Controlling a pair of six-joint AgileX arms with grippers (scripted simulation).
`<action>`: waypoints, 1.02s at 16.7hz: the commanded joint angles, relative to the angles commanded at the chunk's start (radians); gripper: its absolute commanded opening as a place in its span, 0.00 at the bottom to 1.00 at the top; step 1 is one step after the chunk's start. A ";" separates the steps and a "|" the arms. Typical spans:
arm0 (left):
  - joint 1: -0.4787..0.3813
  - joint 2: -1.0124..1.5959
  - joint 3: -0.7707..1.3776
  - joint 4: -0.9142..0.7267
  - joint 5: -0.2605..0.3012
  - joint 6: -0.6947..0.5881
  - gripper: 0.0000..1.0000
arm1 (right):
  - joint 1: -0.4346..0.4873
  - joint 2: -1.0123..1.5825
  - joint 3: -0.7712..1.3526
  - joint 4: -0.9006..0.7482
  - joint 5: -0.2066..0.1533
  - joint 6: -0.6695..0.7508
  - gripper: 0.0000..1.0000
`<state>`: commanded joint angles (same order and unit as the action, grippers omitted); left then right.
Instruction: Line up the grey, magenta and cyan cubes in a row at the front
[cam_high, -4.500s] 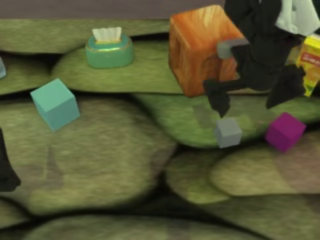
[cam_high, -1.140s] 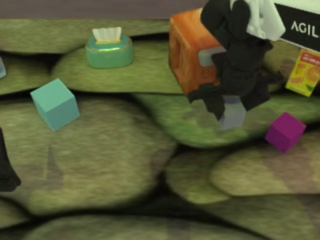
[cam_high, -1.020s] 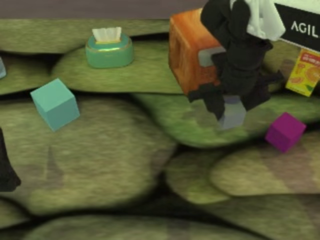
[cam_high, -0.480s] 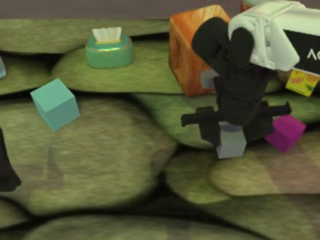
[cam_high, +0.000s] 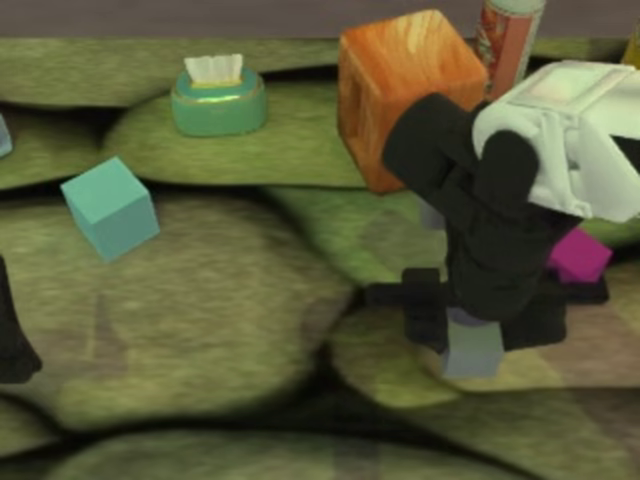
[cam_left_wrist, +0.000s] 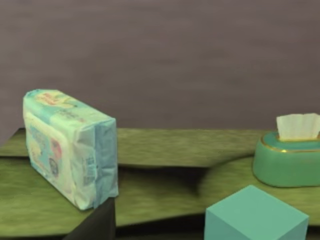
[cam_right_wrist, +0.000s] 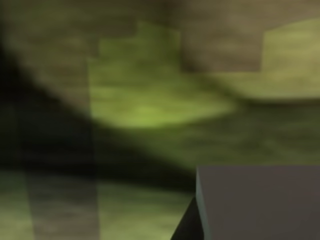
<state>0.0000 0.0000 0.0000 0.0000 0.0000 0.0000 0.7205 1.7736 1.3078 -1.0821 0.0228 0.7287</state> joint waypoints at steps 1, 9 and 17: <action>0.000 0.000 0.000 0.000 0.000 0.000 1.00 | 0.000 0.000 0.000 0.000 0.000 0.000 0.00; 0.000 0.000 0.000 0.000 0.000 0.000 1.00 | -0.001 0.066 -0.122 0.194 0.000 0.004 0.00; 0.000 0.000 0.000 0.000 0.000 0.000 1.00 | 0.004 0.095 -0.175 0.270 0.000 0.005 0.08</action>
<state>0.0000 0.0000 0.0000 0.0000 0.0000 0.0000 0.7245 1.8690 1.1332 -0.8122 0.0233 0.7341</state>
